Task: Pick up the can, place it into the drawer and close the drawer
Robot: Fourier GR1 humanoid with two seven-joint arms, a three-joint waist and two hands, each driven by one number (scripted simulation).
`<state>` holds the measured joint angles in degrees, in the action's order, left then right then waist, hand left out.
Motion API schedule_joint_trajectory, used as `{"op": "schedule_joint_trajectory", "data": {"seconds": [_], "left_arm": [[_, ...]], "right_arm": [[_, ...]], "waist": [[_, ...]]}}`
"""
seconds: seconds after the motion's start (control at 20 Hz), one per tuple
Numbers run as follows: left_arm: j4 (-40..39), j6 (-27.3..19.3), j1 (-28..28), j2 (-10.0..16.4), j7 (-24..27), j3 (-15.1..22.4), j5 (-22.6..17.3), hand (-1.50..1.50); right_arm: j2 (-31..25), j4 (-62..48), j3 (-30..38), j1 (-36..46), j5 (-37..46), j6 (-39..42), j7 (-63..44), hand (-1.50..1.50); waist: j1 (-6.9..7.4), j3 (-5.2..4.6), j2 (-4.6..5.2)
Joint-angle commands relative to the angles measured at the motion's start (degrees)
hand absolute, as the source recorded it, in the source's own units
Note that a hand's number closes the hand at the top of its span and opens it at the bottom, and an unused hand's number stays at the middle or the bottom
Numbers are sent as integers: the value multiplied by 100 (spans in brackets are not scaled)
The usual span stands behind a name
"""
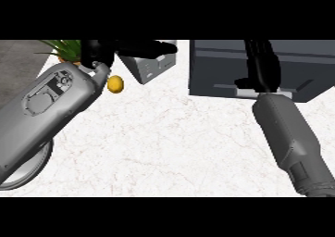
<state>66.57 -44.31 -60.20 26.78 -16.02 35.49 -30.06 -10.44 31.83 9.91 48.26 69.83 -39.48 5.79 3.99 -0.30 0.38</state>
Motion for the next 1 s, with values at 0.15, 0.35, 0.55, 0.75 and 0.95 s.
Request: {"op": "schedule_joint_trajectory", "data": {"seconds": [0.15,0.35,0.55,0.75,0.95], "left_arm": [[768,-215,667,178,55,18,233,-150],[786,-92,675,116,-19,80,284,-150],[985,15,976,301,124,-85,260,-150],[989,83,1346,358,351,-171,326,-150],[1289,149,1377,425,273,-132,338,-150]], "right_arm": [[150,-1131,111,863,187,-362,-247,-150],[-39,-1415,266,1149,62,-423,-127,-150],[-44,-1561,404,1504,-29,-415,-160,-150],[-148,-1649,534,1620,-181,-353,184,-150],[20,-1692,785,1720,-475,-271,415,-150]], "waist": [[131,39,58],[172,46,125],[215,45,145],[68,42,130],[220,51,144]]}}
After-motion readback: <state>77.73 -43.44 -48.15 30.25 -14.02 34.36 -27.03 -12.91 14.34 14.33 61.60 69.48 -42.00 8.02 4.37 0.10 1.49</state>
